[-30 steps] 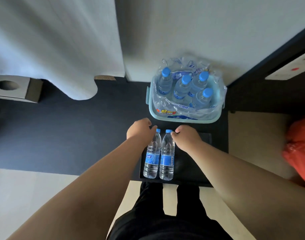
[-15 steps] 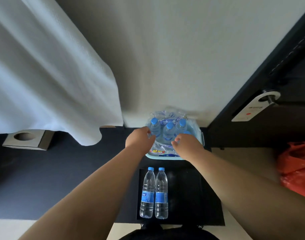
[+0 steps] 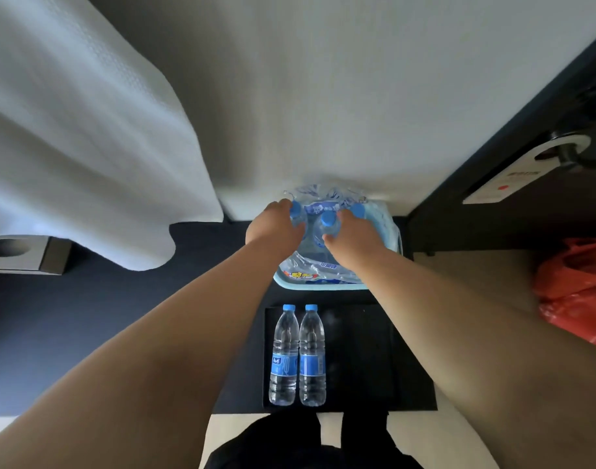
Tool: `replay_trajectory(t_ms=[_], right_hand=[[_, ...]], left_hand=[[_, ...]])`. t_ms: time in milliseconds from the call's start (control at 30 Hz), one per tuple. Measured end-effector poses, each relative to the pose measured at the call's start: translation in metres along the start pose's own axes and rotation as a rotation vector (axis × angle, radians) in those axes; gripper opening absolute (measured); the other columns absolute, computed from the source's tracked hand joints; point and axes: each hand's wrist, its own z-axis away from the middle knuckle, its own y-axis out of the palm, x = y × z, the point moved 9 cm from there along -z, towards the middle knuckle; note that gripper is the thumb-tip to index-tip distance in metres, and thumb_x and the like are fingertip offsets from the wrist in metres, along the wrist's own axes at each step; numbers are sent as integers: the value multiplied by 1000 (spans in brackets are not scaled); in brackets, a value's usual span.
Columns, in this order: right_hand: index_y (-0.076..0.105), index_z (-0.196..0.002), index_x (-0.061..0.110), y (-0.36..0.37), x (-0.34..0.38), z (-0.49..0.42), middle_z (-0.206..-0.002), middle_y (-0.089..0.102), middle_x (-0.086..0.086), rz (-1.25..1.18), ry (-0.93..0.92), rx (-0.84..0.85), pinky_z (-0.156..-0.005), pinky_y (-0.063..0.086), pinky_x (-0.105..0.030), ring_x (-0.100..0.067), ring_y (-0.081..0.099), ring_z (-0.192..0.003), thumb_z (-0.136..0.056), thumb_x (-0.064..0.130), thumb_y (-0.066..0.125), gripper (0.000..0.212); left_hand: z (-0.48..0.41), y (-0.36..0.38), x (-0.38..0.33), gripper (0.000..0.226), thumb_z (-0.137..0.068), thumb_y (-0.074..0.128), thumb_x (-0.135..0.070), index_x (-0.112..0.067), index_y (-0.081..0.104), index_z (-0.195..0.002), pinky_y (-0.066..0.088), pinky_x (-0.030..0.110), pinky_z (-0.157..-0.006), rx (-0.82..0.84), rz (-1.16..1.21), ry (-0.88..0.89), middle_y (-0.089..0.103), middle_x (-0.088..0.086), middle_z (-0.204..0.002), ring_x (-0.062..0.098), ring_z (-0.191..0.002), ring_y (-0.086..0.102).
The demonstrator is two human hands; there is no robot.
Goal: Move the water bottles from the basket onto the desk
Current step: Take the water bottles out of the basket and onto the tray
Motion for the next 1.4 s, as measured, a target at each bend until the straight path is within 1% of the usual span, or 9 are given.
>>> replay_trajectory(t_ms=[167, 233, 367, 500, 767, 1000, 1133, 1267, 1400], right_hand=[[49, -141, 13, 14, -1, -18, -113, 70, -14, -41, 14, -46, -76, 48, -38, -36, 67, -99, -102, 33, 59, 45], [51, -139, 12, 18, 0, -22, -117, 69, -15, -67, 24, -73, -78, 50, -40, -37, 67, -104, -102, 31, 58, 42], [54, -130, 8, 18, 3, -21, -104, 69, -16, -150, 16, -148, -72, 49, -41, -37, 67, -94, -103, 27, 57, 33], [55, -124, 10, 16, 3, -12, -86, 58, -4, -188, 2, -176, -64, 43, -37, -31, 65, -83, -102, 22, 58, 26], [61, -115, 17, -16, 7, 34, -81, 62, 3, -261, -58, -328, -61, 44, -34, -24, 63, -77, -98, 28, 60, 20], [66, -108, 15, -83, 22, 88, -77, 66, 2, -349, -180, -480, -58, 46, -32, -21, 62, -70, -93, 29, 73, 22], [65, -106, 17, -112, 29, 118, -74, 60, 10, -403, -242, -525, -57, 41, -26, -11, 55, -62, -91, 30, 77, 24], [65, -107, 21, -129, 32, 148, -83, 66, 9, -408, -260, -529, -62, 53, -33, -14, 61, -69, -90, 34, 78, 26], [66, -108, 21, -135, 24, 170, -77, 64, 13, -416, -256, -510, -65, 58, -41, -14, 63, -69, -90, 35, 78, 26]], left_hand=[[-11, 15, 0, 53, -92, 58, -36, -31, 42, -142, 52, 38, -76, -26, -20, 12, 60, 1, -127, 28, -100, 64], [-15, 18, 1, 47, -95, 56, -38, -29, 46, -140, 49, 37, -74, -41, -39, -10, 61, 2, -124, 29, -98, 64], [-17, 24, -7, 28, -94, 55, -35, -23, 59, -119, 44, 33, -66, -23, 1, 28, 67, 3, -105, 28, -83, 59], [-7, 23, -13, 18, -92, 57, -32, -23, 60, -107, 48, 33, -62, -34, 1, 47, 66, 0, -94, 28, -78, 63], [31, -8, -19, 15, -86, 59, -33, -32, 66, -99, 53, 30, -60, -104, 175, 34, 66, -8, -79, 16, -70, 64], [79, -54, -42, 13, -83, 69, -39, -36, 69, -96, 44, 24, -57, -203, 324, 79, 64, -11, -72, 8, -65, 60], [111, -81, -58, 13, -82, 70, -43, -41, 68, -94, 40, 20, -55, -293, 361, 156, 62, -10, -70, 8, -65, 59], [135, -99, -74, 15, -83, 72, -44, -37, 71, -96, 40, 19, -55, -329, 348, 206, 61, -11, -68, 8, -62, 56], [160, -104, -84, 13, -82, 74, -42, -36, 70, -93, 46, 23, -56, -337, 336, 241, 61, -9, -67, 10, -63, 57]])
